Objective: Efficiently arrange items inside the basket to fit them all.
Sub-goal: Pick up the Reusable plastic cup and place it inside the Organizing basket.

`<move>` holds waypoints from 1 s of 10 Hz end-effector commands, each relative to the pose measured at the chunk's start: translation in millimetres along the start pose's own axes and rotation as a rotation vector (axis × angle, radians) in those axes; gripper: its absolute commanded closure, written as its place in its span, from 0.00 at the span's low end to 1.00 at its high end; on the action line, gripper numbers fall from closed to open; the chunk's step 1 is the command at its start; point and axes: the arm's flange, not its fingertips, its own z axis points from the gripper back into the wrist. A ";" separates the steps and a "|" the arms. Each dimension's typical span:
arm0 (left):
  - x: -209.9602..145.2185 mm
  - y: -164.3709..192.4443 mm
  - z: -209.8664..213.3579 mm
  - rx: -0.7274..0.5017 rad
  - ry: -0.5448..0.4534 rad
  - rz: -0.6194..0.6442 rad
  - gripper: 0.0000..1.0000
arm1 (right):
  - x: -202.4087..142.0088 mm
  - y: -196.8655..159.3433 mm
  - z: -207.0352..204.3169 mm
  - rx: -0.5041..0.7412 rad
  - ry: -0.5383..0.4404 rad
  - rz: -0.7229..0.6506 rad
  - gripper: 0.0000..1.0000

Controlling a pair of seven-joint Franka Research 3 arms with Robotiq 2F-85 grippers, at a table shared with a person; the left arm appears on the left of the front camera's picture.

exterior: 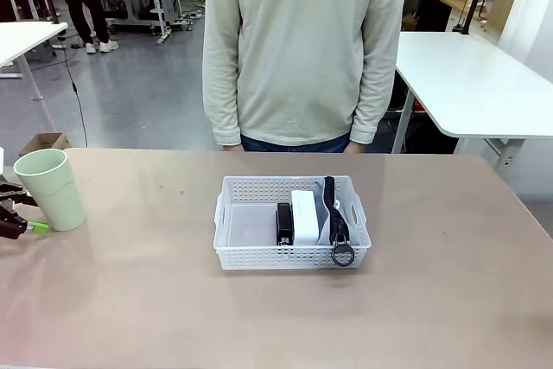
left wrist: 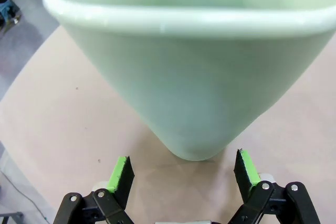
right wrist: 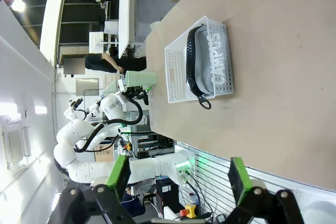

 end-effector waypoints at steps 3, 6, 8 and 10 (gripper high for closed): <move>1.0 7.6 -4.6 -0.035 -0.031 0.026 0.00 | 0.0 -2.0 0.4 -0.004 0.002 0.025 0.00; 0.8 12.6 -15.2 -0.069 -0.079 0.062 0.00 | 0.0 -2.0 0.4 -0.004 0.002 0.025 0.00; 2.9 14.7 -20.4 -0.083 -0.132 0.081 0.00 | 0.0 -2.0 0.4 -0.004 0.002 0.025 0.00; 4.5 17.3 -22.4 -0.070 -0.209 0.109 0.00 | 0.0 -2.0 0.4 -0.004 0.002 0.025 0.00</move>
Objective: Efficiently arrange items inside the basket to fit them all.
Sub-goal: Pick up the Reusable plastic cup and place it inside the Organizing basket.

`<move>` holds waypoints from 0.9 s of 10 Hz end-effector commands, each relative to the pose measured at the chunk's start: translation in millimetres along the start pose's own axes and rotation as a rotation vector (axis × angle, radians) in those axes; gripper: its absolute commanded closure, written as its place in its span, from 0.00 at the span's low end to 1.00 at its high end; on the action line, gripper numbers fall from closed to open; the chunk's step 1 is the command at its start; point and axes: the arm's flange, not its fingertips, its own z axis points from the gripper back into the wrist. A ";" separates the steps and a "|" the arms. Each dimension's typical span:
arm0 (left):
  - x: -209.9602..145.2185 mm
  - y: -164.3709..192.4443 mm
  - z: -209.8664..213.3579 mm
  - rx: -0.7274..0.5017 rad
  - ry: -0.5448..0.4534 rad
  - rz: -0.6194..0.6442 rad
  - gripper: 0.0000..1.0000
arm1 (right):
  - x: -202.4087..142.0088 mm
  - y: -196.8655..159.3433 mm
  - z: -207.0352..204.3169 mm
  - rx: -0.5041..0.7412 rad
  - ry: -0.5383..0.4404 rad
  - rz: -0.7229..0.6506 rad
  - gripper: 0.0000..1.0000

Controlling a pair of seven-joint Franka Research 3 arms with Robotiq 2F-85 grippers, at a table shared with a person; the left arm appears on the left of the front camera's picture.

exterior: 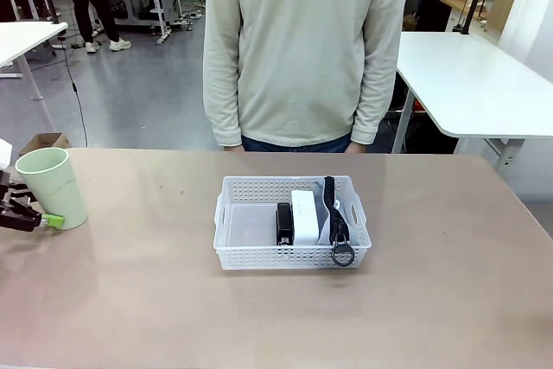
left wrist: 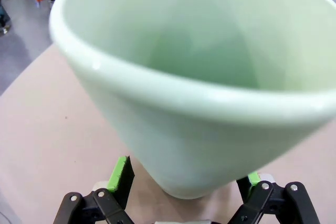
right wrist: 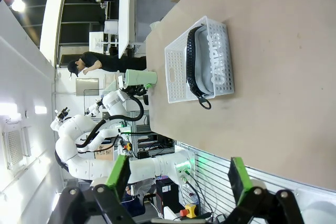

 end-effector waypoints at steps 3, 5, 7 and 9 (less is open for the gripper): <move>3.3 5.6 -0.9 0.006 -0.146 0.016 0.00 | 0.0 -2.0 0.4 -0.004 0.002 0.025 0.00; 3.8 1.9 -1.4 -0.046 -0.164 -0.023 0.00 | 0.0 -2.0 0.4 -0.004 0.002 0.025 0.00; 8.2 -6.6 0.6 -0.073 -0.201 -0.056 0.00 | 0.0 -2.0 0.4 -0.004 0.002 0.025 0.00; 13.4 -14.7 4.8 -0.069 -0.264 -0.090 0.00 | 0.0 -2.0 0.4 -0.004 0.002 0.025 0.00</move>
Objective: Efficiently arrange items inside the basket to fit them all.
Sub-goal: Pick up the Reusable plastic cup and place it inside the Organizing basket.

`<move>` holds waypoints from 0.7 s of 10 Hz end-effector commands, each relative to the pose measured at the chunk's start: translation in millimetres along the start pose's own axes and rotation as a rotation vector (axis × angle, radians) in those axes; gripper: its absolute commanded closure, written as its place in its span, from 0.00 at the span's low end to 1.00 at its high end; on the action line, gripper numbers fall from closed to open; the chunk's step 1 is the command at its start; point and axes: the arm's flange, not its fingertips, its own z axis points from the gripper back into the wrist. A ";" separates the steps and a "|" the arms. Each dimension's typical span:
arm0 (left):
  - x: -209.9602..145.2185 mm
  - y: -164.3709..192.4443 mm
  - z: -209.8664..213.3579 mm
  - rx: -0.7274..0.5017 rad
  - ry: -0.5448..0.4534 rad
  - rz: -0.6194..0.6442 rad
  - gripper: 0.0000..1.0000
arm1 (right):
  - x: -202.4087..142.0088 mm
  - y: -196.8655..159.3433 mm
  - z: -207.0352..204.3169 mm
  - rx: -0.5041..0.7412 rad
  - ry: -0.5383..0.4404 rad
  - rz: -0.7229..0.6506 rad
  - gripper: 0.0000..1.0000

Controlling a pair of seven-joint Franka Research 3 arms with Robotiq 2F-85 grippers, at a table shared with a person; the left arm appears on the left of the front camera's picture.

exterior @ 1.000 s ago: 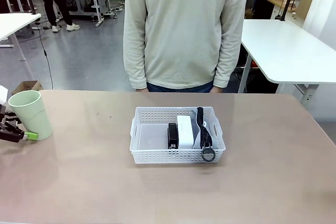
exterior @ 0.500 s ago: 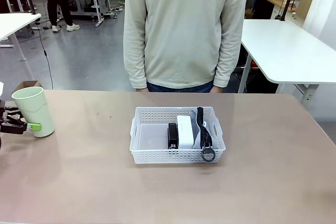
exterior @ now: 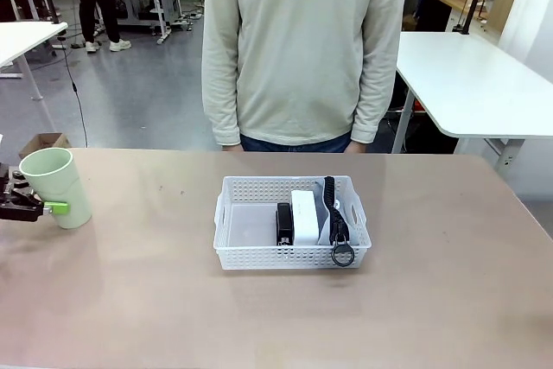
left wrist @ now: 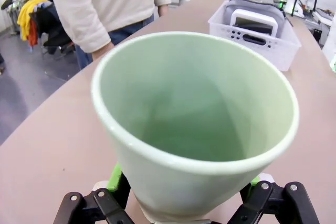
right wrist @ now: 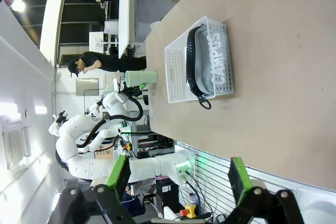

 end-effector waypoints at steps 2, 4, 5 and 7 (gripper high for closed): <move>2.7 -8.0 4.7 -0.001 -0.083 -0.019 0.00 | 0.0 -2.0 0.5 -0.004 0.002 0.025 0.00; 3.9 -7.9 4.8 0.020 -0.096 -0.015 0.00 | 0.0 -2.0 0.5 -0.004 0.002 0.025 0.00; 4.2 -6.5 3.7 0.045 -0.103 -0.007 0.15 | 0.0 -2.0 0.5 -0.004 0.002 0.025 0.00; 3.9 -6.4 4.3 0.046 -0.106 -0.022 0.75 | 0.0 -2.0 0.5 -0.004 0.002 0.025 0.00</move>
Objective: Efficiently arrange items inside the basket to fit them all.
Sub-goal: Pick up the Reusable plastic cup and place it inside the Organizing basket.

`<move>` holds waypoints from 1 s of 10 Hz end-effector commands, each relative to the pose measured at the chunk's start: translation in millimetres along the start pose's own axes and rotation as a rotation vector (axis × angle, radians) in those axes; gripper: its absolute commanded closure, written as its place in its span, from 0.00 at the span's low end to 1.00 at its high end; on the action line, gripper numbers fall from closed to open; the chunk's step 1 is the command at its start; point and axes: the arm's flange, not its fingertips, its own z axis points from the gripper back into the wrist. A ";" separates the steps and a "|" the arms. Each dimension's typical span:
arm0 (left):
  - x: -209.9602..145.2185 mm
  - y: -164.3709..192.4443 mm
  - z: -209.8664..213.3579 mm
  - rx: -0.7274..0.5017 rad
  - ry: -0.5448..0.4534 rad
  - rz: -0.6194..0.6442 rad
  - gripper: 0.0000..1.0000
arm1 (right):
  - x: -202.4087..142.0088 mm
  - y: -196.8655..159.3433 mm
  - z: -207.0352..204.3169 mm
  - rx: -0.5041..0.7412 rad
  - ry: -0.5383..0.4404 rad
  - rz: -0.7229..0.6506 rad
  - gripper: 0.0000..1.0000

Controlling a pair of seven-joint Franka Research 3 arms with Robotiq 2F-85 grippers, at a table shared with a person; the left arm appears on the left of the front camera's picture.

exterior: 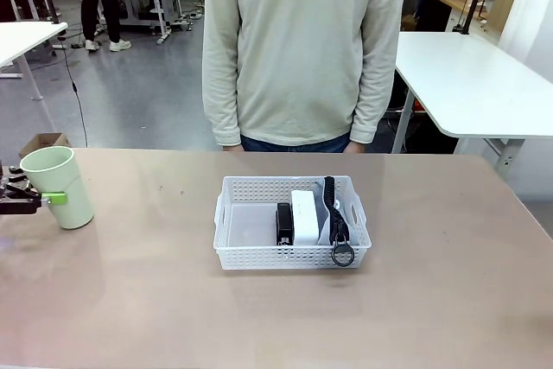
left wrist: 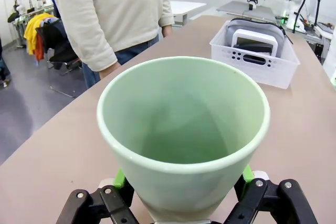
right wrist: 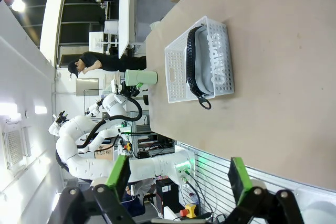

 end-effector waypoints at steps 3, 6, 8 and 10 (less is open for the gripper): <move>-1.5 -4.2 -0.5 0.023 -0.023 -0.019 1.00 | 0.0 -2.0 0.5 -0.004 0.002 0.025 0.00; 0.2 -6.3 3.1 0.043 -0.026 -0.030 1.00 | 0.0 -2.0 0.5 -0.004 0.002 0.025 0.00; 29.8 -11.0 17.9 0.094 -0.052 -0.050 1.00 | 0.0 -2.0 0.5 -0.004 0.002 0.025 0.00; 111.5 -28.1 35.8 0.148 -0.080 -0.087 1.00 | 0.0 -2.0 0.5 -0.004 0.002 0.025 0.00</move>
